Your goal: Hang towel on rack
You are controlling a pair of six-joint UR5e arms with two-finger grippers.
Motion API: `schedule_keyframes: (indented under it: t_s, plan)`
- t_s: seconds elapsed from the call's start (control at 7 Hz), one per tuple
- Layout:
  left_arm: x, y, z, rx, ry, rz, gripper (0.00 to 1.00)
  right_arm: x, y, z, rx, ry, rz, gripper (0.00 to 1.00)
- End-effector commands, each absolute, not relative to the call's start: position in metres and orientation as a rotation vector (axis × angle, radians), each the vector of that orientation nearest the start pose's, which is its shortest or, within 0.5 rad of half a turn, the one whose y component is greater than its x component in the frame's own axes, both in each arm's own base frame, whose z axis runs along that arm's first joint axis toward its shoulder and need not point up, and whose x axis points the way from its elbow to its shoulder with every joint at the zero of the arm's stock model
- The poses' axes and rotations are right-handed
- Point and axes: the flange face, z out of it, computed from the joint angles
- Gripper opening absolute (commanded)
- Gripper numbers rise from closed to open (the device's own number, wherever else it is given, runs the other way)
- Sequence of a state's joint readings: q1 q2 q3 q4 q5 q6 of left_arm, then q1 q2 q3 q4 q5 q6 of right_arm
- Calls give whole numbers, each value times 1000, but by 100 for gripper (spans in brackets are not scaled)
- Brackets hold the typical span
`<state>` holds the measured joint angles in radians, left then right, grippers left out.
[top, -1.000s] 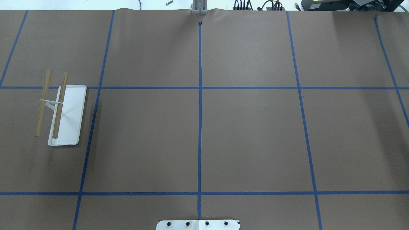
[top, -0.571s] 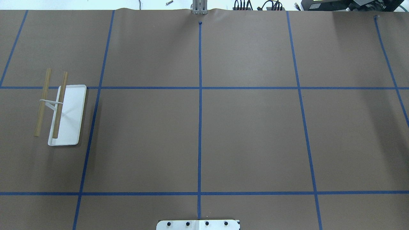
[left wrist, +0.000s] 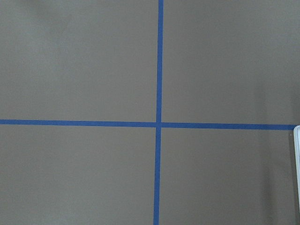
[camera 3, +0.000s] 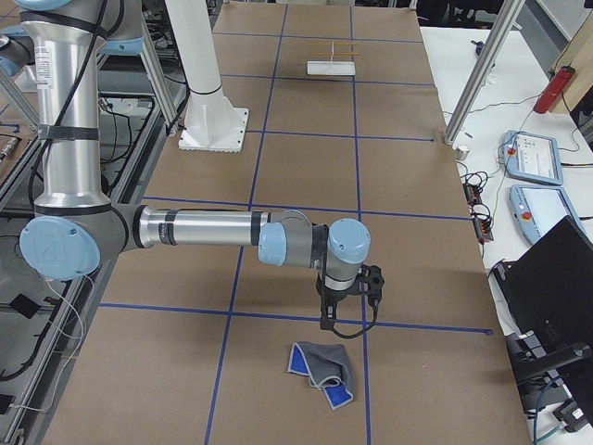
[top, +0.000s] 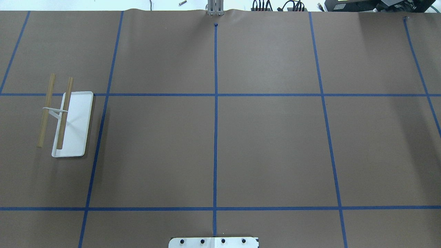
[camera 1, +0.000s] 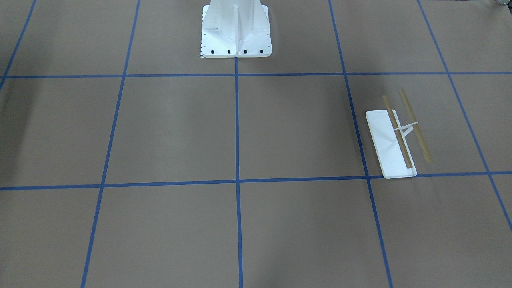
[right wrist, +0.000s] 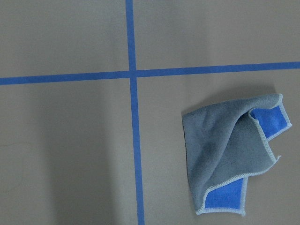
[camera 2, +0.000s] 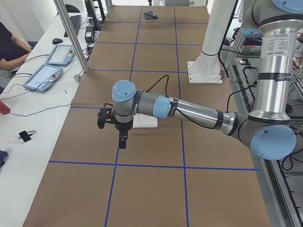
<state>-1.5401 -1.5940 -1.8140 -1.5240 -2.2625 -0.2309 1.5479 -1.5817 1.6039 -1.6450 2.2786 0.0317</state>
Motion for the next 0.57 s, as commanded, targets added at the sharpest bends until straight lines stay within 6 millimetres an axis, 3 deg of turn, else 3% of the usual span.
schedule_keyframes:
  t_s: [0.0, 0.14, 0.29, 0.43]
  plan:
    - [-47, -514, 523, 132, 720, -122, 98, 69, -521, 684, -28, -559, -53, 100]
    - [-45, -514, 521, 136, 721, -118, 98, 69, -523, 737, 37, -552, -65, 100]
    - [-45, -513, 518, 143, 722, -115, 98, 68, -539, 779, 92, -565, -15, 100]
    - [-45, -513, 515, 149, 723, -113, 98, 64, -537, 800, 97, -571, 31, 100]
